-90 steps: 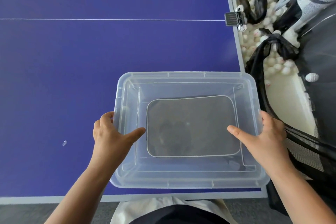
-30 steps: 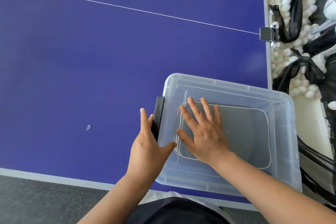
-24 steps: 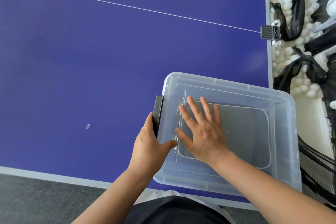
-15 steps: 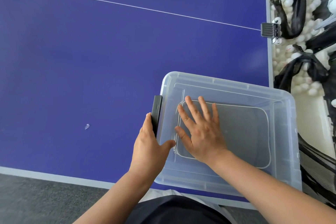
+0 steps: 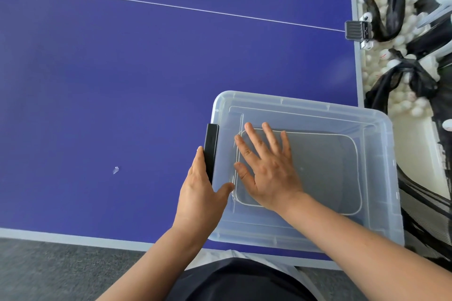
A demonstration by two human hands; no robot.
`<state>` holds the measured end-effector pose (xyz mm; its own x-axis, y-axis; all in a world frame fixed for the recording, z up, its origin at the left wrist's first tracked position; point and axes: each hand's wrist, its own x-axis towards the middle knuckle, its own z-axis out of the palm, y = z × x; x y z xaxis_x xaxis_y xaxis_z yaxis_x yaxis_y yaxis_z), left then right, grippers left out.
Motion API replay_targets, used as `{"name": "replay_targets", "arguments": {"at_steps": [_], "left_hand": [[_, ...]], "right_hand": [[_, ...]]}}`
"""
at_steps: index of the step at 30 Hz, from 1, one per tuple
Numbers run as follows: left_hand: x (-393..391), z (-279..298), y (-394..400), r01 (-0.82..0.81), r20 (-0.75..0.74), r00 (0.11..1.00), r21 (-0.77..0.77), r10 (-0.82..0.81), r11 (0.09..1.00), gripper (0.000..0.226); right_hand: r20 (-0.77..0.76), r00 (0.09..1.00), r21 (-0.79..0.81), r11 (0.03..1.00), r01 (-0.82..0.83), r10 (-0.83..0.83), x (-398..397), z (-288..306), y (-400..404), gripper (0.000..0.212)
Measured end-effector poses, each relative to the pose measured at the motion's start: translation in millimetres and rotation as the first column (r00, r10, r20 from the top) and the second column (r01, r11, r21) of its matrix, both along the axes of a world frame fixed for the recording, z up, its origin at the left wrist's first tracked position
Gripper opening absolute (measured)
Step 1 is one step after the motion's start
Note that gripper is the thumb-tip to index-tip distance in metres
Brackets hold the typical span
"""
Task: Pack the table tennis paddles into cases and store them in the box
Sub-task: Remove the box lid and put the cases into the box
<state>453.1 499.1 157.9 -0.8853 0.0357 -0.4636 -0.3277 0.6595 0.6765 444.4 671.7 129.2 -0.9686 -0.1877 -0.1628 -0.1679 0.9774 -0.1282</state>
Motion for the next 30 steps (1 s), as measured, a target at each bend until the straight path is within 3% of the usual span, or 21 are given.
{"name": "replay_targets", "arguments": {"at_steps": [5,9,18,23,30], "left_hand": [[1.1,-0.8,-4.2,0.052,-0.037,0.998,0.019,-0.051,0.998,0.105],[-2.4,-3.5,-6.4,0.147,-0.201,0.967,-0.074,-0.159,0.986,0.101],[-2.1,-9.9,45.0,0.394,-0.467,0.747,-0.262,-0.473,0.881,0.046],[13.9,-8.9,114.2,0.544,-0.443,0.647,-0.302,-0.621,0.783,0.053],[13.9,-7.4,209.2,0.66,-0.339,0.518,-0.426,-0.786,0.618,0.058]], "right_hand": [[-0.012,1.0,-0.034,0.999,0.009,-0.01,0.7,2.3,1.5,0.057],[-0.013,0.999,-0.072,0.996,0.046,-0.047,3.3,5.4,2.1,0.061],[-0.02,0.934,-0.262,0.904,0.339,-0.356,71.9,20.5,59.2,0.055],[0.014,0.856,-0.324,0.808,0.492,-0.516,110.4,27.2,113.0,0.056],[0.018,0.784,-0.392,0.718,0.576,-0.62,128.3,27.0,180.8,0.057]]}}
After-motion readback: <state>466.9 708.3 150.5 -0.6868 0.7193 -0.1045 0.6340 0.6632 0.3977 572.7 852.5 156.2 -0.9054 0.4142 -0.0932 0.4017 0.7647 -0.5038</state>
